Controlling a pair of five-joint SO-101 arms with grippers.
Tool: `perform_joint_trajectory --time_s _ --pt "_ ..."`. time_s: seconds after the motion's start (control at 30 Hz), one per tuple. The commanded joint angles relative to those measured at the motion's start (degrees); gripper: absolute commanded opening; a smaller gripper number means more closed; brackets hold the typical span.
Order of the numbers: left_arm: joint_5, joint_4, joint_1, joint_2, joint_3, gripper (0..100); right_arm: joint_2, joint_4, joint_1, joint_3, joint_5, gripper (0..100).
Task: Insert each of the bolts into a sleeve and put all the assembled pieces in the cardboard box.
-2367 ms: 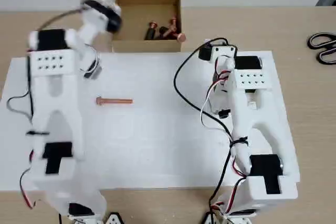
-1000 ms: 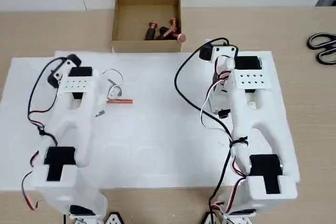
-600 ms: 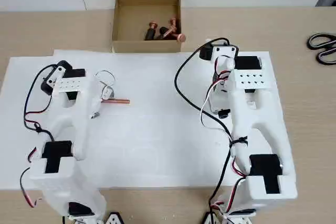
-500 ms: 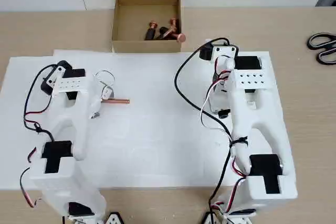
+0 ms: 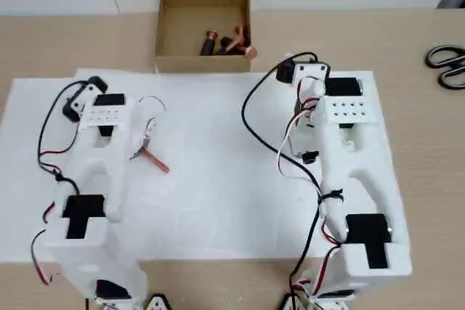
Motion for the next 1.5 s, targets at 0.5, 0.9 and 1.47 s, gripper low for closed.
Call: perform_joint_trajectory --time_s 0.5,0.9,1.47 --pt "-31.3 32.9 3.8 -3.8 -38.6 1 -6.9 1.2 -1.9 -2.2 -0.1 0.4" --pt "-31.1 32.4 19.0 -31.4 -39.0 1 -37.8 5.0 -15.0 -1.7 -0.1 0.6" --pt "-31.0 27.1 20.8 -42.1 -38.4 1 -74.6 -30.2 -17.5 43.5 -0.1 0.5"
